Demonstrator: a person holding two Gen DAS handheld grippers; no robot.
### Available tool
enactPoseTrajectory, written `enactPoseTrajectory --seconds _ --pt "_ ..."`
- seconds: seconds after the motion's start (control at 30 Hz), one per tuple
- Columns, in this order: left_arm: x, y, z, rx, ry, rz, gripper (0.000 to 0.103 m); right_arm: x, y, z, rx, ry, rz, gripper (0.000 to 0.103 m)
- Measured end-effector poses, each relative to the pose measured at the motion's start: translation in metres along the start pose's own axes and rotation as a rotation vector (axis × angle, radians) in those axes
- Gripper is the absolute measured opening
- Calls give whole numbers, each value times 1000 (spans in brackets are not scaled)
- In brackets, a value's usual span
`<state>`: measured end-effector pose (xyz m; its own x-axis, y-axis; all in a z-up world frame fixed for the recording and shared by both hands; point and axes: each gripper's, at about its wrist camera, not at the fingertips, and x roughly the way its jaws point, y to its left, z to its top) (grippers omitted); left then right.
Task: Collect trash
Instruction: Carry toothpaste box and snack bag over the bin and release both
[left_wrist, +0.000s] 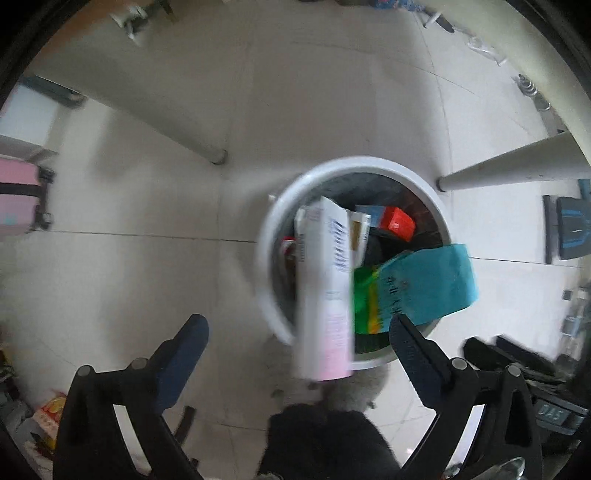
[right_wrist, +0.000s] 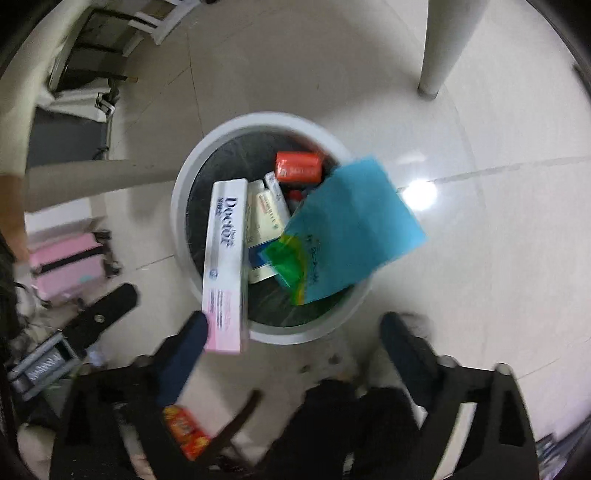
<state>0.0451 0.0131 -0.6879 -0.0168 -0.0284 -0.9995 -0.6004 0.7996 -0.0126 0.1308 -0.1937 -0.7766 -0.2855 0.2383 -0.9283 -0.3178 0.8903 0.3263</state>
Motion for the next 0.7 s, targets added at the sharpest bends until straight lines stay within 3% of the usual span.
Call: enactPoseTrajectory --seconds 0.13,0.27,0.47,0.7 --pt "-31 12 -24 -12 -22 35 100 -38 23 4 -74 -77 -172 103" --pt "-73 11 -47 -33 -32 31 100 -83 32 -11 -98 -110 -243 103" --pt "-151 19 -75 -34 -49 -24 100 -181 55 -47 -119 -130 -202 103" --pt "-270 8 -122 23 -75 -149 100 -321 99 -101 -173 -176 -111 103"
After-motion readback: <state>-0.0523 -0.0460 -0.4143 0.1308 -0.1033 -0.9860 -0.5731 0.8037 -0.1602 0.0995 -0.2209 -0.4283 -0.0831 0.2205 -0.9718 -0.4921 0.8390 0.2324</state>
